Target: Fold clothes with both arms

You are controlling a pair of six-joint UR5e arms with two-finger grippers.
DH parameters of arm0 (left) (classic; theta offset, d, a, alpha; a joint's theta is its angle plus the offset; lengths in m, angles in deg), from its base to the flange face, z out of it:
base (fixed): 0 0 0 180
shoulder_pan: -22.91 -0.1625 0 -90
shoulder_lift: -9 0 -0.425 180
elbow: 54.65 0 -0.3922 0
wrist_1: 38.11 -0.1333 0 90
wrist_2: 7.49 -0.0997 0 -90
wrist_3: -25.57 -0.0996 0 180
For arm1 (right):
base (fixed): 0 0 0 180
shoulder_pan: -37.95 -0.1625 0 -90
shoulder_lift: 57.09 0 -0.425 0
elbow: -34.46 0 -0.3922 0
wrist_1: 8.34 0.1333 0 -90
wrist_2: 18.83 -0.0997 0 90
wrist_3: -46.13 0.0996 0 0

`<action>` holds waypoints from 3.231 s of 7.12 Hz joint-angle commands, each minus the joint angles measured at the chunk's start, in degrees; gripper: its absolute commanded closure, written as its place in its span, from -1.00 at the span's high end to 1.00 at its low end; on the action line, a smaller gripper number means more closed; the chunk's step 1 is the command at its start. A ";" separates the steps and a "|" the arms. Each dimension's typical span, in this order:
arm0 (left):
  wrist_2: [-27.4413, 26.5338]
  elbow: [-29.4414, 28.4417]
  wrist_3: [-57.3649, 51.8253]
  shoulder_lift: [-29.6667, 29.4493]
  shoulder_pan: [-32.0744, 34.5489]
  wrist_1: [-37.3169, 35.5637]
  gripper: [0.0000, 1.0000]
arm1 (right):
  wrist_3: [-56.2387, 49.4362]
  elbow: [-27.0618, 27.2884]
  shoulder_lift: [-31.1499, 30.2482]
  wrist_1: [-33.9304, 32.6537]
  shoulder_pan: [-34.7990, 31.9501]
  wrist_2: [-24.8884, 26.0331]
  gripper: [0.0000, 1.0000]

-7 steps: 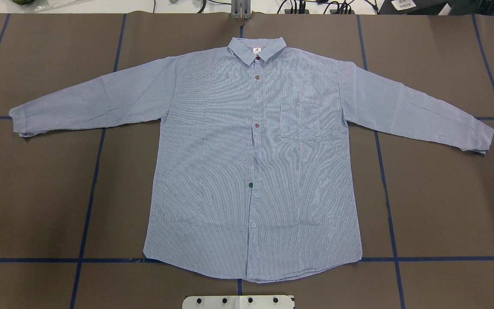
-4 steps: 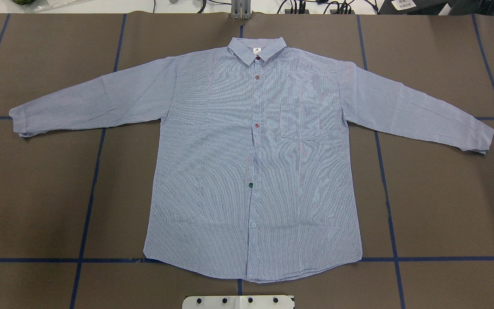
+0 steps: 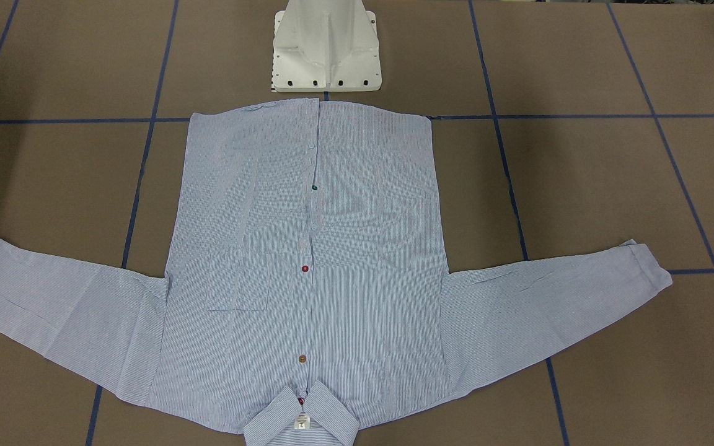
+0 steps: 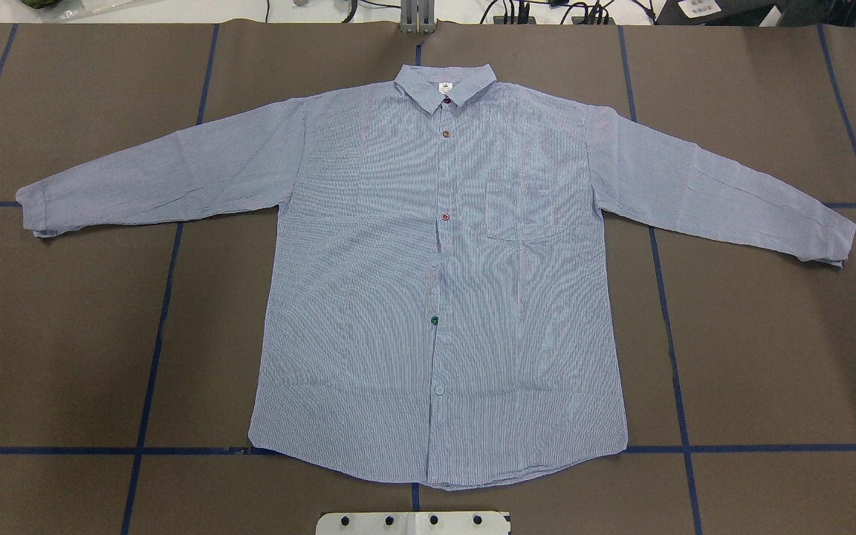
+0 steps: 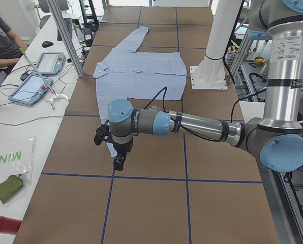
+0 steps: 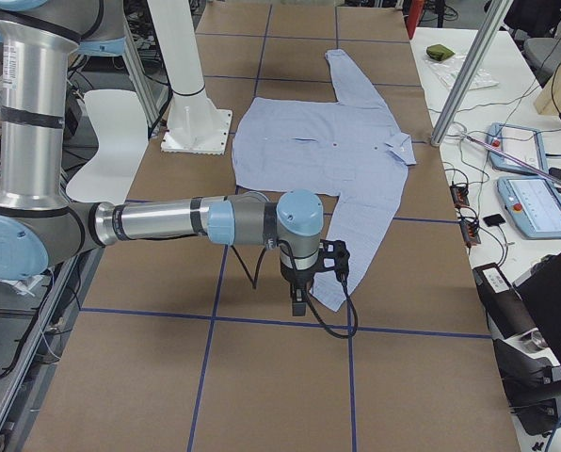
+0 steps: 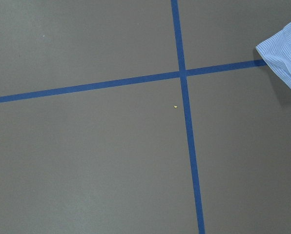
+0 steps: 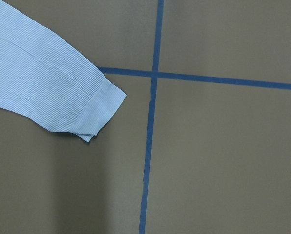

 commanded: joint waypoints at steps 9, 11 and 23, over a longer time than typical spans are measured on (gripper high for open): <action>5.74 -1.20 0.44 -1.58 -0.31 5.46 1.00 | 33.92 -26.41 5.86 45.55 20.89 1.44 0.98; 5.74 -1.11 0.26 -1.58 -0.31 5.46 1.00 | 34.00 -28.28 7.11 45.02 21.70 1.35 0.73; 5.74 -0.93 0.00 -1.58 -0.31 5.46 1.00 | 34.09 -28.81 7.74 42.29 24.33 0.65 -0.11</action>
